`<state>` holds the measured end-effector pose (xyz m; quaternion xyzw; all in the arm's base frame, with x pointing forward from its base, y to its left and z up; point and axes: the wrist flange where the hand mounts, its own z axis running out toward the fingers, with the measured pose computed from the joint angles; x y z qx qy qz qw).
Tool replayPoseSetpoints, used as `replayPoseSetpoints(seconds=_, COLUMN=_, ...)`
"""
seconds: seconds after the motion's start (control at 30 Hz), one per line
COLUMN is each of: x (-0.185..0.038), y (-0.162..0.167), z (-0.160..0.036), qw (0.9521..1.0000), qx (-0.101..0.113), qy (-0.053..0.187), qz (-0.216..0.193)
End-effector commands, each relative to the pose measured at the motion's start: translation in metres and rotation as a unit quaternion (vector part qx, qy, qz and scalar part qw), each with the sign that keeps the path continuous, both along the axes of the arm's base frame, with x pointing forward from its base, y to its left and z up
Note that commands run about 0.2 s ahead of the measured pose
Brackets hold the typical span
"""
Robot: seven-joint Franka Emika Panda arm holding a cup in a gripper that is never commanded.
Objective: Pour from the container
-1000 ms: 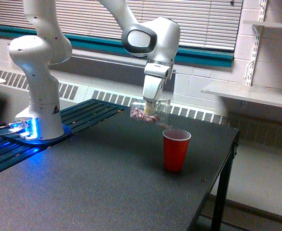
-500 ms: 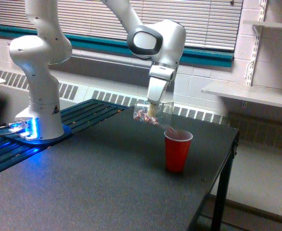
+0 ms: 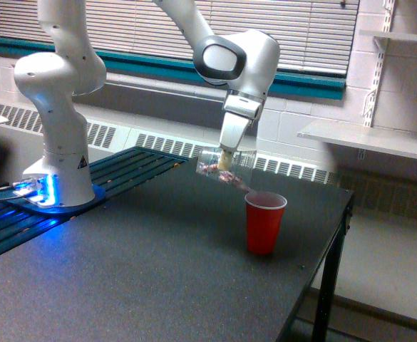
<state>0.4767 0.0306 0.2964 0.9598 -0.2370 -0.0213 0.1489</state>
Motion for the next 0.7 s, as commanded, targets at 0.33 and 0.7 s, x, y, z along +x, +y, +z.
replayPoseSetpoints(seconds=0.33, x=0.0044, y=0.0, z=0.0171, qw=0.9997, qx=-0.015, qy=0.008, qz=0.017)
replayPoseSetpoints(seconds=0.7, x=0.0046, y=0.004, z=0.0184, qw=0.9998, qx=-0.012, qy=0.011, qz=0.015)
